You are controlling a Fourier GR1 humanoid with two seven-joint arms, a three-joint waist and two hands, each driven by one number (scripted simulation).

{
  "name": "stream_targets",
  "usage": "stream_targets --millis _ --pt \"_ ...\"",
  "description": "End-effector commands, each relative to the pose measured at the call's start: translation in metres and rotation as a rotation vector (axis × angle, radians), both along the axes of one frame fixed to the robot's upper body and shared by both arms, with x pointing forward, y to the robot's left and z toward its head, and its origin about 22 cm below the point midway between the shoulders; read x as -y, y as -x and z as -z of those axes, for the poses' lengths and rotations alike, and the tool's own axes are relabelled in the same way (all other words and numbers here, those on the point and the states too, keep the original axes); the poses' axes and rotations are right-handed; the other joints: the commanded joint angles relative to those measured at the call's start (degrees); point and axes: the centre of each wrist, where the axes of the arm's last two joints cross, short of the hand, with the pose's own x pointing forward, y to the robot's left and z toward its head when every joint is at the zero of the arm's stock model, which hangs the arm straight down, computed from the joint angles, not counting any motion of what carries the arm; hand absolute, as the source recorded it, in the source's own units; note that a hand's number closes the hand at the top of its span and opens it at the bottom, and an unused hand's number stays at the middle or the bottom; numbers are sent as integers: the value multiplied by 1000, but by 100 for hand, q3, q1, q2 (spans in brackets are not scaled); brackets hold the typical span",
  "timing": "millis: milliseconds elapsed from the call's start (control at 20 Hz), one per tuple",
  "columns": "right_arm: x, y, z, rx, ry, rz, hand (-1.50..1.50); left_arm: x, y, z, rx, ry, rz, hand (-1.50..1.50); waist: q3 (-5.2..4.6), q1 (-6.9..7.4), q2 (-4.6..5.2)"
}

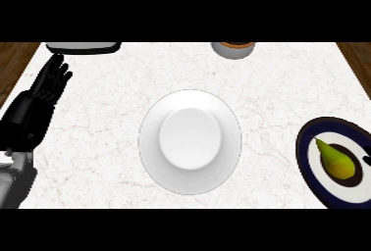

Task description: Pick the pear from the plate and place it in the plate

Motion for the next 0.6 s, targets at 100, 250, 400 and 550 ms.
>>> stream_targets --millis 100,250,400,550 --pt "-23 -6 3 -86 142 81 -150 13 0 -2 23 -4 12 0 16 73 7" --pt "-29 -14 9 -78 171 112 -150 12 -10 6 5 23 12 0 17 62 13" --pt "-31 -25 17 -62 186 149 -150 -1 -5 -8 10 10 24 0 18 70 7" --pt "-41 -26 34 -87 257 198 -150 11 -7 17 14 -3 1 0 17 55 12"
